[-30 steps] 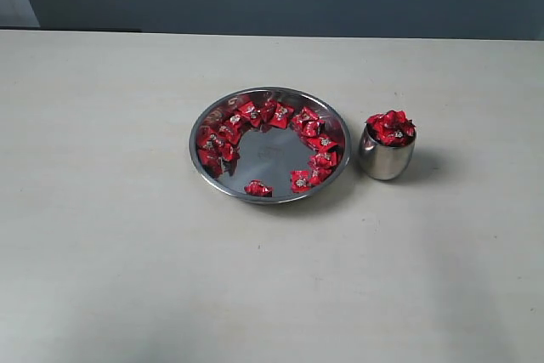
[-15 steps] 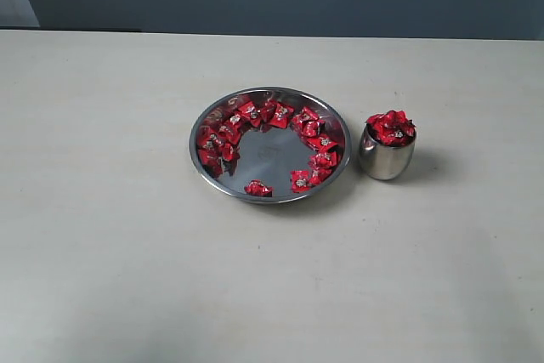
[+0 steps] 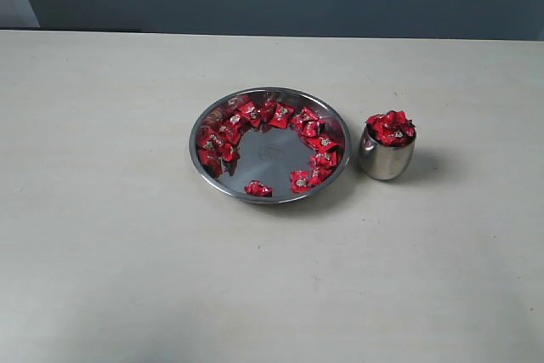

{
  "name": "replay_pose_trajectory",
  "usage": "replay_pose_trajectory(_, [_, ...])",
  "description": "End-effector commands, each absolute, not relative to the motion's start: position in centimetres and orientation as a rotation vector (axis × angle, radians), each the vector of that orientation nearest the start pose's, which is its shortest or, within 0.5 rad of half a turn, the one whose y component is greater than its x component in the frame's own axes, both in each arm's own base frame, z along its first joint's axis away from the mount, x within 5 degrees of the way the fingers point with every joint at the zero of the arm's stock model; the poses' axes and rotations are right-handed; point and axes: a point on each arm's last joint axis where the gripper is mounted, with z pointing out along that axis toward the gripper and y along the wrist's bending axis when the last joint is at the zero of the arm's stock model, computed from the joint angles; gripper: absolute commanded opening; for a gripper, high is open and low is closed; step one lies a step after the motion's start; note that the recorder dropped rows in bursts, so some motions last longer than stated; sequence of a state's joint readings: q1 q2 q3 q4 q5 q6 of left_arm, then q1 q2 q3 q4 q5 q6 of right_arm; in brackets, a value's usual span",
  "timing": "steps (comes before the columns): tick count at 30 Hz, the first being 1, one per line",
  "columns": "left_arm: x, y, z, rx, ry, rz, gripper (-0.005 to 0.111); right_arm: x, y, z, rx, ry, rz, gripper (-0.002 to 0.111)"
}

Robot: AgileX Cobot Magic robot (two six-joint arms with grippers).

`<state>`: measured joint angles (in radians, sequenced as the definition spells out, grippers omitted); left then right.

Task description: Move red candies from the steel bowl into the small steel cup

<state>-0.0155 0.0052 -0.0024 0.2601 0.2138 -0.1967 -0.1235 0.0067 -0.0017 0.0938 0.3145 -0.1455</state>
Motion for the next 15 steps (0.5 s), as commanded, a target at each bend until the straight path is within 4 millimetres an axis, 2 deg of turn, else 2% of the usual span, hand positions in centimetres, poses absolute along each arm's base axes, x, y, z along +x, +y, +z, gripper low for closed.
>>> replay_pose_trajectory(1, [5.58, 0.36, 19.49, 0.022, 1.685, 0.065, 0.0, 5.39, -0.63, 18.51, 0.072, 1.794, -0.126, -0.001])
replay_pose_trajectory(15, [5.58, 0.36, 19.49, 0.022, 1.685, 0.065, 0.0, 5.38, -0.67, 18.51, 0.101, 1.792, -0.111, -0.001])
